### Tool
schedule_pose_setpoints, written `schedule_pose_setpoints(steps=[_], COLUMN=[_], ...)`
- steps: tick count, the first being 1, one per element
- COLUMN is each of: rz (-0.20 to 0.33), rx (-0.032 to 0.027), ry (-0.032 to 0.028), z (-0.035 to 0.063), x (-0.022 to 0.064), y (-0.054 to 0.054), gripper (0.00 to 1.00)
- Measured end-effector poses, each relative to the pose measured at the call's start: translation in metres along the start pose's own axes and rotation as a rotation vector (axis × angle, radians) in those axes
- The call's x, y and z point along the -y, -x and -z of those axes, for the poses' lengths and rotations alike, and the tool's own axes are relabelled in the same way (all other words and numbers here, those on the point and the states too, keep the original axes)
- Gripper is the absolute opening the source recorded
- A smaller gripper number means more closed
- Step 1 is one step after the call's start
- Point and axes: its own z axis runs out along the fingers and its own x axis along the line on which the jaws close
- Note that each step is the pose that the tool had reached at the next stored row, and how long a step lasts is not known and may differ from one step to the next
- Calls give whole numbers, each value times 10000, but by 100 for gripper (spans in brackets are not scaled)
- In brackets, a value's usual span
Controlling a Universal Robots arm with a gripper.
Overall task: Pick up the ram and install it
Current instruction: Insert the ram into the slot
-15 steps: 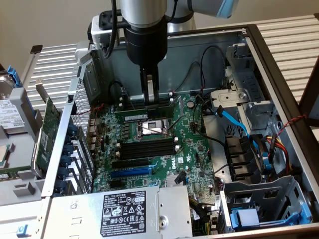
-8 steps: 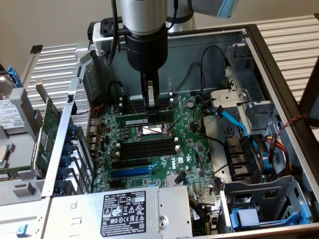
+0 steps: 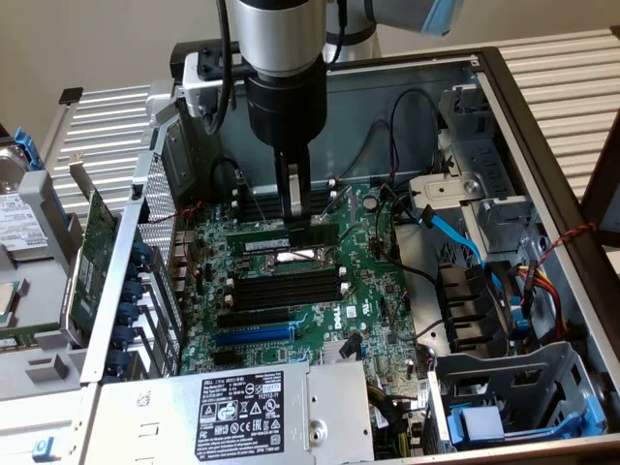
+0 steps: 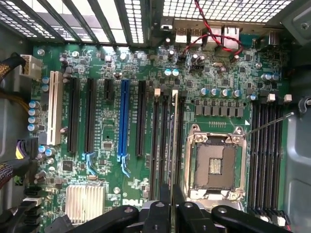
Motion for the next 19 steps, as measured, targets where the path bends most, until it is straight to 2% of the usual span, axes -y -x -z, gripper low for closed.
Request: schedule_pose_setpoints(steps=[4,9,19], rz=[0,-3,-4], rx=[9,9,8], ry=[22,110,113], z=[-69,-112,-167], x=[4,5,12], y=[-9,-44,-63], gripper=[14,14,14])
